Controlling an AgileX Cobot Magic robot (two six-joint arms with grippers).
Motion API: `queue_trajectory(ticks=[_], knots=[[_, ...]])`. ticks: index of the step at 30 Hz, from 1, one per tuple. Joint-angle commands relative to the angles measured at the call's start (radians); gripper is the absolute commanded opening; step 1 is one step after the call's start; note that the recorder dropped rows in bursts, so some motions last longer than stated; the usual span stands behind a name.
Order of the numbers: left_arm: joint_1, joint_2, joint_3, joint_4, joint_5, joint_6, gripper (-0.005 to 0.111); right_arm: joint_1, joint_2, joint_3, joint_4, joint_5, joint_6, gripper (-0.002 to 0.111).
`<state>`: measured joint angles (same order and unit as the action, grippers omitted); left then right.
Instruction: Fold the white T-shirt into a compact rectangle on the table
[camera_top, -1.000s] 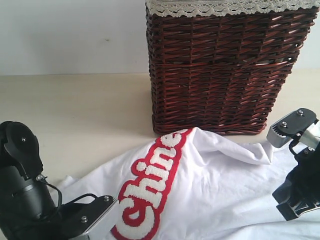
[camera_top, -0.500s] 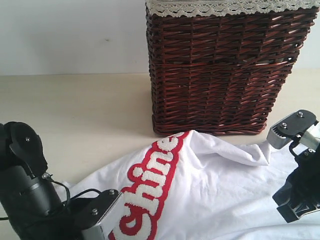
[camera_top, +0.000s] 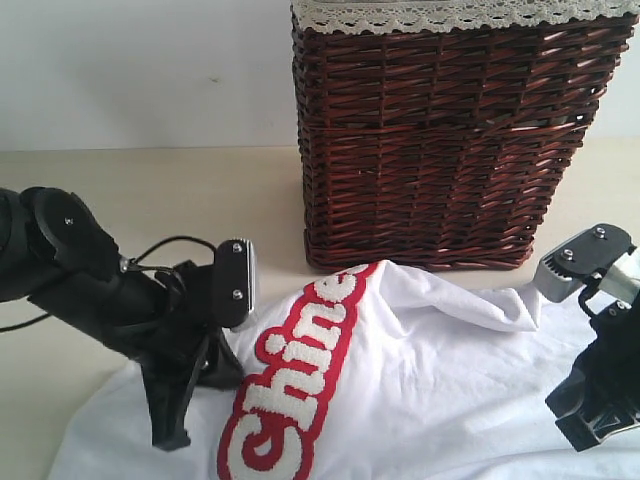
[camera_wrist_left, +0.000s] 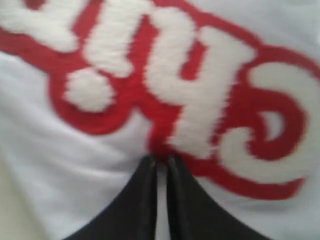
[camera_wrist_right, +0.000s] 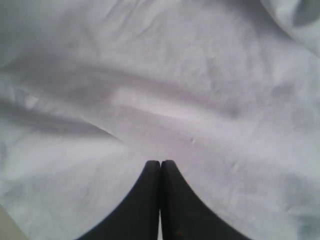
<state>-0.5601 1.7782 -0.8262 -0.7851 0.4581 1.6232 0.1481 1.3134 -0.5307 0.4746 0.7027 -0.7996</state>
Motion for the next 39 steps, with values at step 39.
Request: queue_trajectory(ticks=[39], knots=[[-0.021, 0.189, -0.120, 0.055, 0.706, 0.115, 0.000, -0.002, -0.010, -0.015, -0.004, -0.021, 0.001, 0.000]])
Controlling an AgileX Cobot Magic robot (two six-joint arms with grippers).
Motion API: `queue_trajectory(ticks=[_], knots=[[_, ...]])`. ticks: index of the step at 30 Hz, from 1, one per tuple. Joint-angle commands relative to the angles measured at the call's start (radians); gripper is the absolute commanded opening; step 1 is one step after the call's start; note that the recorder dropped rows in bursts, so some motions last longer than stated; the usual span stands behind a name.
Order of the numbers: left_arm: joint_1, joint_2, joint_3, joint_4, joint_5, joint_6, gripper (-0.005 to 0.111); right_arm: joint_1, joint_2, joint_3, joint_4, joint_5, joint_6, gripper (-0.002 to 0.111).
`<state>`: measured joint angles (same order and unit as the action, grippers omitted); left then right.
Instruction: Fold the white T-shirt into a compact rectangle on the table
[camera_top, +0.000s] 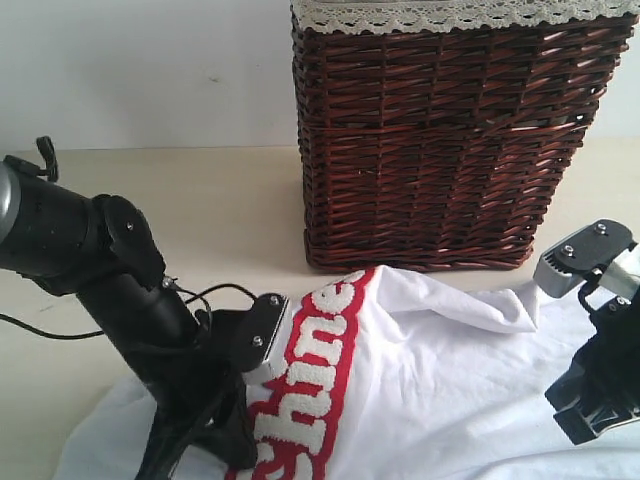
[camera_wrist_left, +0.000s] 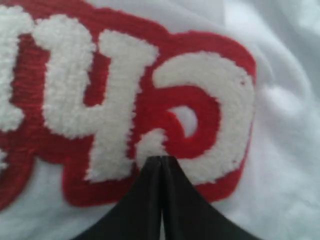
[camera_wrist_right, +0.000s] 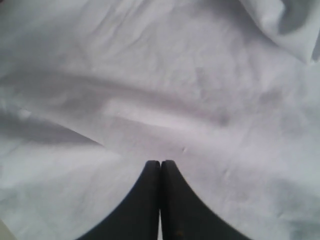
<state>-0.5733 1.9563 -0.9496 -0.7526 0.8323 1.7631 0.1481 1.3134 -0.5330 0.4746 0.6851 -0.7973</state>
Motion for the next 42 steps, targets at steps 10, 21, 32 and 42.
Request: queue_trajectory(ticks=[10, 21, 32, 42], knots=[[0.029, -0.036, -0.063, -0.010, 0.389, -0.181, 0.000, -0.002, -0.010, -0.013, -0.004, -0.092, -0.003, 0.000], [0.128, -0.097, -0.258, -0.158, 0.023, -0.004, 0.021, -0.002, -0.010, -0.013, -0.002, -0.092, -0.003, 0.000], [0.064, 0.070, -0.262, -0.246, -0.197, 0.097, 0.062, -0.002, -0.010, -0.013, 0.044, -0.081, -0.001, 0.000], [0.061, 0.144, -0.262, -0.244, -0.136, 0.116, 0.000, -0.002, -0.010, -0.013, 0.046, -0.052, -0.001, 0.000]])
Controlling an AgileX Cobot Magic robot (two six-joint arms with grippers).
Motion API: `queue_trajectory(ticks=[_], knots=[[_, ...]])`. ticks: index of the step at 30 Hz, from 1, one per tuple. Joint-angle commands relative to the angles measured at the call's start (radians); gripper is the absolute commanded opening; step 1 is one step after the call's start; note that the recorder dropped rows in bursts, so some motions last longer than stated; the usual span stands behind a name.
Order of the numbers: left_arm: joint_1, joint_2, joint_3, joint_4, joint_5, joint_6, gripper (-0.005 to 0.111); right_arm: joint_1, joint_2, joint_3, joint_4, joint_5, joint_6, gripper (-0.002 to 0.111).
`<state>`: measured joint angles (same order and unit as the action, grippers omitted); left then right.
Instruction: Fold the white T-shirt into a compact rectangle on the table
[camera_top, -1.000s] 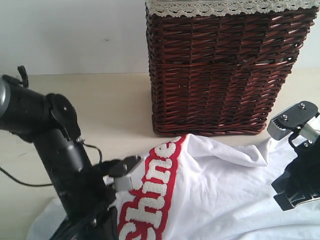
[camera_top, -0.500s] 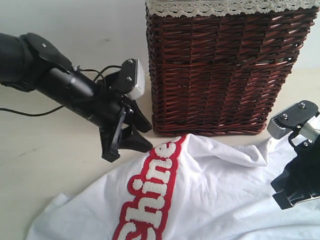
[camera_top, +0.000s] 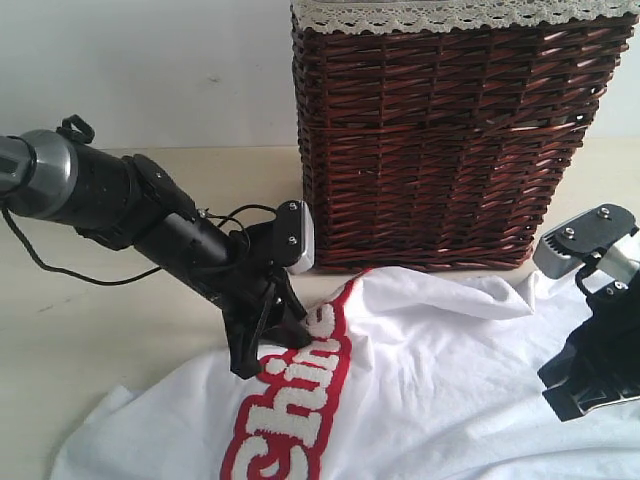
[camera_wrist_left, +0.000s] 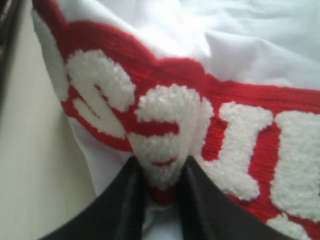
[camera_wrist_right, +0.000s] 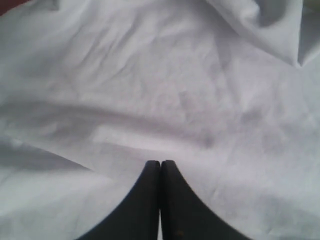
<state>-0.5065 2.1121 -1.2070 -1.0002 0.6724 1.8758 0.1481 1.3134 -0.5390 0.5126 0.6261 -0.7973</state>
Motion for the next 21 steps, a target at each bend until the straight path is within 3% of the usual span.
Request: queue_trajectory(ticks=[1, 6, 11, 12, 15, 18, 21], knots=[[-0.006, -0.023, -0.004, 0.012, 0.020, 0.003, 0.000, -0.002, -0.010, -0.007, 0.008, 0.007, -0.003, 0.000], [-0.007, -0.125, -0.004, 0.125, 0.078, 0.003, 0.000, -0.002, -0.010, -0.007, 0.008, 0.005, -0.003, 0.000], [-0.007, -0.192, -0.004, 0.101, 0.513, -0.010, 0.000, -0.002, -0.010, -0.007, 0.008, 0.005, -0.003, 0.000], [-0.007, -0.194, -0.004, 0.068, 0.549, -0.048, 0.000, -0.002, -0.010, -0.007, 0.008, 0.005, -0.003, 0.000], [-0.030, -0.200, 0.021, 0.034, 0.549, -0.220, 0.000, -0.002, -0.010, -0.007, 0.008, 0.007, -0.003, 0.000], [-0.049, -0.197, 0.072, 0.050, 0.549, -0.234, 0.002, -0.002, -0.010, -0.007, 0.011, 0.013, -0.001, 0.000], [-0.076, -0.192, 0.128, 0.086, 0.549, -0.234, 0.023, -0.002, -0.010, -0.007, 0.011, 0.017, -0.001, 0.000]])
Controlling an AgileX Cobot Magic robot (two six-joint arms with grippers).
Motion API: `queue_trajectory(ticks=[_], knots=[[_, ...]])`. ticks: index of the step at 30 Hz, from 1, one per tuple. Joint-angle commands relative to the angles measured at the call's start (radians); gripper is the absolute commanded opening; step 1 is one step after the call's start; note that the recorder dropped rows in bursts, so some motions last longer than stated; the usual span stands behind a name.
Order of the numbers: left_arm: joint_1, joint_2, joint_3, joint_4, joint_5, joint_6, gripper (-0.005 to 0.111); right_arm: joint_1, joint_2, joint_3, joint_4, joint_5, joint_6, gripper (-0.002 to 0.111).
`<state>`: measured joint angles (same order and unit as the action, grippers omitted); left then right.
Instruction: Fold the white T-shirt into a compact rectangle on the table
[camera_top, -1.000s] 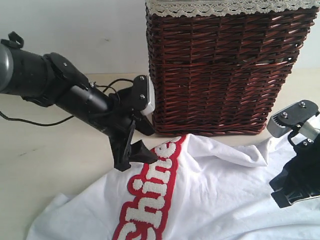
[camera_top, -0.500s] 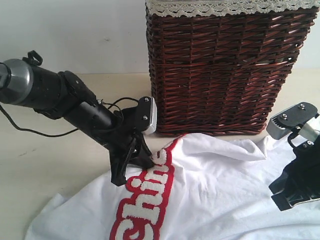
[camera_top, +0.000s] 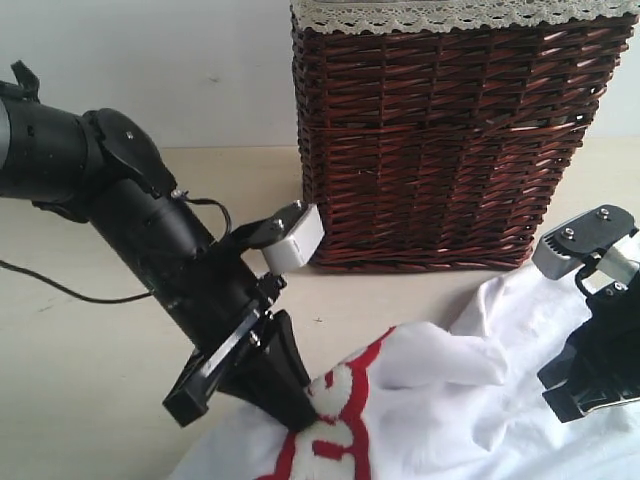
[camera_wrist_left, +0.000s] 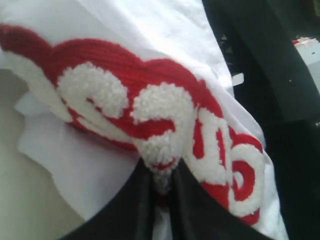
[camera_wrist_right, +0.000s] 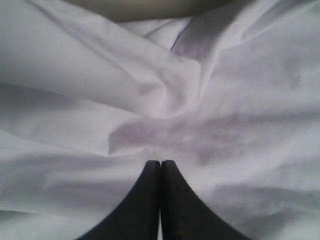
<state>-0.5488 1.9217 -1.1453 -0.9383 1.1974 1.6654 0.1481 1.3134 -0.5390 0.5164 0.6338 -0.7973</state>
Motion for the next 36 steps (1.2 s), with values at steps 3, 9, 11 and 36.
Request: queue_trajectory(ticks=[3, 9, 11, 36], knots=[[-0.064, 0.007, 0.124, 0.037, 0.024, -0.025, 0.063, -0.002, -0.010, -0.007, 0.007, 0.009, -0.001, 0.000], [-0.100, 0.010, 0.175, 0.035, 0.024, -0.031, 0.100, -0.002, -0.010, -0.007, 0.007, 0.007, -0.004, 0.000], [-0.100, 0.010, 0.168, 0.034, 0.024, -0.031, 0.100, -0.002, -0.010, -0.007, 0.007, 0.007, -0.004, 0.000], [0.030, -0.080, -0.099, 0.061, 0.024, -0.249, 0.100, -0.002, -0.010, -0.007, 0.002, 0.030, -0.004, 0.000]])
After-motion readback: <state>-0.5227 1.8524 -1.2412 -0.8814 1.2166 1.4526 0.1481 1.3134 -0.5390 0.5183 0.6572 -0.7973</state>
